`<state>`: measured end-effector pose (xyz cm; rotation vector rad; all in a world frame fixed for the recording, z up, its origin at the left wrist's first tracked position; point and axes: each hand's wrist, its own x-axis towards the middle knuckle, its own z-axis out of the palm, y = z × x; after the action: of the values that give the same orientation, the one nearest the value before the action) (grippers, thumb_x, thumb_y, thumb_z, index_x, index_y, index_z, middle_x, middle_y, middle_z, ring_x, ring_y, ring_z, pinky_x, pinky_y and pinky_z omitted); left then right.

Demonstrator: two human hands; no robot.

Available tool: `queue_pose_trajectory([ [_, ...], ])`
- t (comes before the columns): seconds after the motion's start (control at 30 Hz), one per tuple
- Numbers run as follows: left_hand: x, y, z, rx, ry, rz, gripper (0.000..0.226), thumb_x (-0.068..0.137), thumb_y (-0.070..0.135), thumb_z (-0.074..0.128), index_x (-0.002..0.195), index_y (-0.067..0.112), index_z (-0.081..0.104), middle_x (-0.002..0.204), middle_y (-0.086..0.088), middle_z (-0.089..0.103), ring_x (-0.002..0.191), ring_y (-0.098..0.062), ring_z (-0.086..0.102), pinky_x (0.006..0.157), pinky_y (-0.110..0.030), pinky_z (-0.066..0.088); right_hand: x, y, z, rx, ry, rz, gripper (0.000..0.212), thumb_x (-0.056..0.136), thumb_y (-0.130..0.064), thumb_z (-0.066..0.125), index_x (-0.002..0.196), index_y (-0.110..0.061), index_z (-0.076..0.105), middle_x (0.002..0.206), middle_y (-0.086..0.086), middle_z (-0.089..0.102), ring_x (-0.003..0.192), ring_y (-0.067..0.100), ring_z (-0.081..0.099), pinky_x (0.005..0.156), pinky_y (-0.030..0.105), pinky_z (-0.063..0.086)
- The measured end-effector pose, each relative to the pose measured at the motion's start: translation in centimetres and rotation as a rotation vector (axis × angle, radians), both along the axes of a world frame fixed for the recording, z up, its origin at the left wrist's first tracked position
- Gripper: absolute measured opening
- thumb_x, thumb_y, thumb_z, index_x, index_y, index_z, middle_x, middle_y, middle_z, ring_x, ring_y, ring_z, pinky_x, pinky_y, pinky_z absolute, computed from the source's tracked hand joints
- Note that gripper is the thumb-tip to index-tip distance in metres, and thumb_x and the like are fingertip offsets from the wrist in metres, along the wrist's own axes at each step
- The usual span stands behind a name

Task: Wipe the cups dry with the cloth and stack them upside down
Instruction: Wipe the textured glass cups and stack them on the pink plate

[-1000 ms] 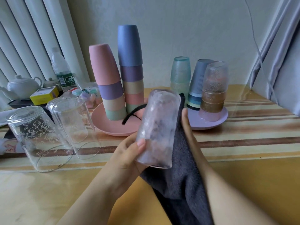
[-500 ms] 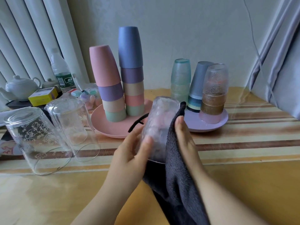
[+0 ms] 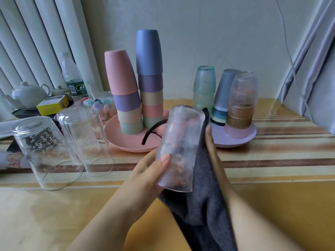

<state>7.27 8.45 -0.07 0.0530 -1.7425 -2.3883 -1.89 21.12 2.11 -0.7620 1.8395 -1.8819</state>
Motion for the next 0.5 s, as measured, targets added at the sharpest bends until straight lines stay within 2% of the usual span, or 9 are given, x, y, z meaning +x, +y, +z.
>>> queue_pose_trajectory([
  [0.07, -0.1, -0.6, -0.1, 0.096, 0.023, -0.013, 0.090, 0.066, 0.053, 0.081, 0.137, 0.008, 0.050, 0.136, -0.023, 0.055, 0.126, -0.040, 0.052, 0.107, -0.057, 0.039, 0.9, -0.3, 0.4, 0.060, 0.022, 0.069, 0.052, 0.093, -0.047, 0.028, 0.085, -0.024, 0.074, 0.085, -0.012, 0.074, 0.077, -0.008, 0.066, 0.060, 0.005, 0.048],
  [0.1, -0.2, -0.8, -0.1, 0.134, 0.017, -0.011, 0.093, 0.064, 0.052, 0.083, 0.138, 0.007, 0.049, 0.137, -0.023, 0.054, 0.127, -0.040, 0.052, 0.108, -0.058, 0.038, 1.5, -0.6, 0.6, 0.041, 0.024, 0.110, 0.048, 0.092, -0.047, 0.028, 0.097, -0.025, 0.071, 0.091, -0.013, 0.074, 0.084, -0.007, 0.066, 0.069, 0.008, 0.050],
  [0.13, -0.2, -0.8, -0.1, 0.147, 0.007, -0.006, 0.092, 0.064, 0.051, 0.083, 0.138, 0.007, 0.049, 0.137, -0.022, 0.055, 0.127, -0.040, 0.052, 0.108, -0.057, 0.038, 1.5, -0.8, 0.4, 0.023, 0.020, 0.096, 0.049, 0.090, -0.051, 0.029, 0.117, -0.027, 0.062, 0.112, -0.012, 0.069, 0.103, -0.005, 0.061, 0.087, 0.014, 0.049],
  [0.17, -0.3, -0.8, 0.0, 0.117, -0.004, 0.018, 0.085, 0.067, 0.050, 0.080, 0.135, 0.007, 0.051, 0.135, -0.022, 0.056, 0.125, -0.040, 0.054, 0.108, -0.056, 0.039, 1.3, -0.6, 0.2, 0.007, 0.017, 0.048, 0.057, 0.088, -0.055, 0.028, 0.133, -0.027, 0.048, 0.132, -0.011, 0.056, 0.122, -0.002, 0.049, 0.105, 0.023, 0.039],
  [0.23, -0.4, -0.4, 0.1, -0.056, -0.021, 0.146, 0.065, 0.074, 0.050, 0.070, 0.123, 0.008, 0.061, 0.122, -0.017, 0.066, 0.115, -0.031, 0.063, 0.102, -0.045, 0.047, 0.9, -0.6, 0.2, -0.023, -0.037, -0.047, 0.058, 0.091, -0.049, 0.026, 0.143, -0.024, 0.032, 0.146, -0.016, 0.031, 0.133, -0.005, 0.027, 0.115, 0.022, 0.018],
  [0.3, -0.5, 0.0, 0.2, -0.244, 0.019, 0.339, 0.046, 0.086, 0.050, 0.066, 0.108, 0.010, 0.067, 0.103, -0.005, 0.074, 0.095, -0.010, 0.069, 0.085, -0.023, 0.051, 0.3, -0.7, 0.2, -0.063, -0.012, -0.116, 0.049, 0.097, -0.036, 0.024, 0.143, -0.020, 0.027, 0.136, -0.021, 0.027, 0.125, -0.010, 0.023, 0.105, 0.007, 0.016],
  [0.37, -0.6, 0.1, 0.2, -0.351, 0.077, 0.444, 0.040, 0.089, 0.044, 0.055, 0.112, 0.013, 0.067, 0.099, 0.006, 0.075, 0.092, 0.000, 0.067, 0.079, -0.013, 0.047, -0.1, -0.9, -0.1, -0.059, 0.026, -0.138, 0.038, 0.098, -0.030, 0.024, 0.136, -0.026, 0.029, 0.125, -0.024, 0.032, 0.118, -0.010, 0.028, 0.096, 0.001, 0.022],
  [0.43, -0.6, 0.3, 0.1, -0.485, 0.091, 0.439, 0.045, 0.094, 0.050, 0.049, 0.123, 0.018, 0.063, 0.112, 0.012, 0.072, 0.107, 0.001, 0.063, 0.090, -0.016, 0.048, -0.3, -1.3, -0.2, -0.103, 0.034, -0.198, 0.021, 0.099, -0.023, 0.027, 0.115, -0.034, 0.036, 0.111, -0.033, 0.039, 0.104, -0.022, 0.039, 0.086, -0.006, 0.029],
  [0.5, -0.5, 0.5, -0.3, -0.532, 0.057, 0.412, 0.062, 0.083, 0.060, 0.053, 0.133, 0.025, 0.055, 0.121, 0.017, 0.067, 0.116, 0.003, 0.058, 0.099, -0.023, 0.046, -0.3, -1.6, -0.4, -0.118, 0.045, -0.205, 0.018, 0.099, -0.019, 0.030, 0.104, -0.034, 0.039, 0.100, -0.033, 0.041, 0.079, -0.036, 0.042, 0.073, -0.010, 0.030],
])
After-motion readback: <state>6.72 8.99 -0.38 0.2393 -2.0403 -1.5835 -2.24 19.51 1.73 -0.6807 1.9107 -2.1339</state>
